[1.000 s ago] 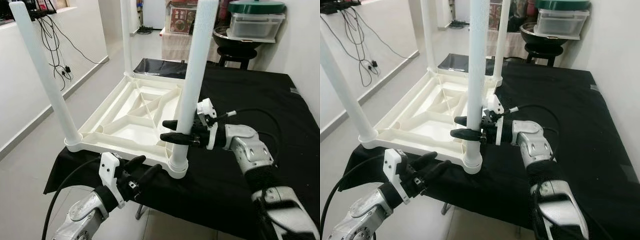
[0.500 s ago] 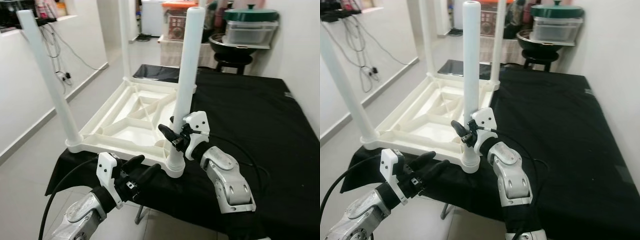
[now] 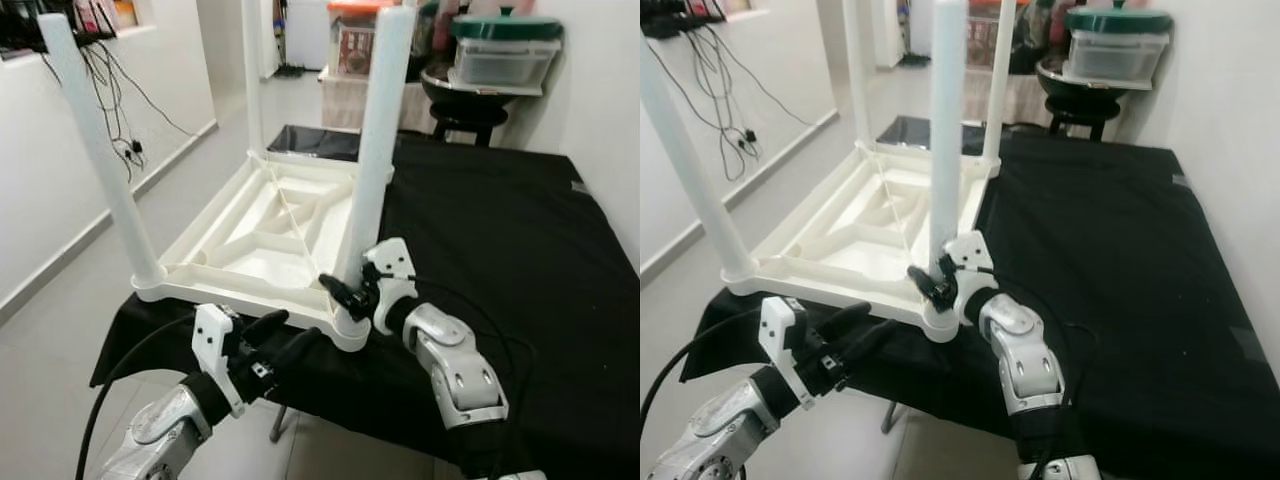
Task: Building children table
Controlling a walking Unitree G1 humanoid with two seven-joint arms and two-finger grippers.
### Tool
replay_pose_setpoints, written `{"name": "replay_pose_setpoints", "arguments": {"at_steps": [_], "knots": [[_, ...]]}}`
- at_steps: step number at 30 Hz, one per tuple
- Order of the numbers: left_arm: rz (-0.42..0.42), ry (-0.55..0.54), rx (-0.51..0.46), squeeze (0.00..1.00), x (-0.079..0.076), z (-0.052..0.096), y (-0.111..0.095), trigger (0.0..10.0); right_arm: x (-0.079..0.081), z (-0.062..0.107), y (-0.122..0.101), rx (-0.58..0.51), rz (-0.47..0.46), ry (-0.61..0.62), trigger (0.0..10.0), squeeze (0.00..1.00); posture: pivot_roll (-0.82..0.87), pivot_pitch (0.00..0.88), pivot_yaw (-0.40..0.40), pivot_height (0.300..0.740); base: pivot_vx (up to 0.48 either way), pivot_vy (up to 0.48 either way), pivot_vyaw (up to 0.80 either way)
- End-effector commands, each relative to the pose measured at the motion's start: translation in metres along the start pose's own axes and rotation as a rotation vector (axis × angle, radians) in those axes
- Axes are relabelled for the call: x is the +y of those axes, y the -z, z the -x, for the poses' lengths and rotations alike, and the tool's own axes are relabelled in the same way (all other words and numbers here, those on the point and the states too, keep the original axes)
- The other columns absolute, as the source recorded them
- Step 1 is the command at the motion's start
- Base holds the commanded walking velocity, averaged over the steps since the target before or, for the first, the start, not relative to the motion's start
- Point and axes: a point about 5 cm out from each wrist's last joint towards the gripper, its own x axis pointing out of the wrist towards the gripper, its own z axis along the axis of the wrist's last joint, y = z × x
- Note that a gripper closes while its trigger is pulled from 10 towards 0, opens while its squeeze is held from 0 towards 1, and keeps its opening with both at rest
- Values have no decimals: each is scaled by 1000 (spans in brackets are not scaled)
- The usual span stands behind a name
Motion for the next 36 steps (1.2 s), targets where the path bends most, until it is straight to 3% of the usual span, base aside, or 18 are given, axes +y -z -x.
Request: {"name": "replay_pose_setpoints", "arguments": {"at_steps": [1, 2, 4, 5, 7, 8, 10, 11, 15, 16, 19, 20, 26, 32, 36], "knots": [[2, 0, 16, 0, 1, 1, 3, 10000, 3, -3, -9, -46, -8, -60, 10000, 1000, -19, 25, -17, 740, 0, 0, 0], [3, 2, 17, 0, 0, 0, 3, 10000, 5, -3, -21, -90, 21, -290, 10000, 498, -11, 22, -20, 740, 0, 0, 0], [3, 2, 17, 0, 0, 0, 3, 10000, 5, -3, -21, -90, 21, -290, 10000, 498, -11, 22, -20, 740, 0, 0, 0], [4, 3, 17, 0, 0, 0, 3, 10000, 4, -2, -27, -93, 61, -434, 10000, 0, -7, 22, -21, 740, 0, 0, 0], [4, 3, 17, 0, 0, 0, 3, 10000, 4, -2, -27, -93, 61, -434, 10000, 0, -7, 22, -21, 740, 0, 0, 0], [4, 1, 16, 0, -1, 0, 3, 10000, -1, -3, -31, -74, 91, -531, 10000, 0, 0, 23, -24, 740, 0, 0, 0], [4, 1, 16, 0, -1, 0, 3, 10000, -1, -3, -31, -74, 91, -531, 10000, 0, 0, 23, -24, 740, 0, 0, 0], [3, -1, 16, 0, -1, 0, 3, 10000, -6, -5, -34, -59, 99, -599, 10000, 0, 13, 24, -25, 740, 0, 0, 0], [3, -1, 16, 0, -1, 0, 3, 10000, -6, -5, -34, -59, 99, -599, 10000, 0, 13, 24, -25, 740, 0, 0, 0], [3, -3, 18, 0, -1, 1, 3, 10000, -10, -10, -36, -48, 97, -640, 7922, 0, 29, 27, -25, 740, 0, 0, 0], [3, -3, 18, 0, -1, 1, 3, 10000, -10, -10, -36, -48, 97, -640, 7922, 0, 29, 27, -25, 740, 0, 0, 0], [3, -3, 20, 0, -2, 2, 3, 10000, -13, -12, -39, -42, 75, -683, 0, 0, 31, 28, -25, 740, 0, 0, 0], [7, 0, 23, 0, -2, 2, 3, 10000, -25, -8, -31, -9, 42, -687, 0, 0, 30, 34, -23, 740, 0, 0, 0], [12, 4, 18, 0, -3, 2, 1, 10000, -25, 5, -16, -2, 44, -654, 0, 0, 1, 47, -12, 740, 0, 0, 0], [14, 7, 19, 0, -3, 3, 0, 10000, -15, 17, 1, 43, 5, -513, 0, 0, -7, 54, -5, 740, 0, 0, 0]]}}
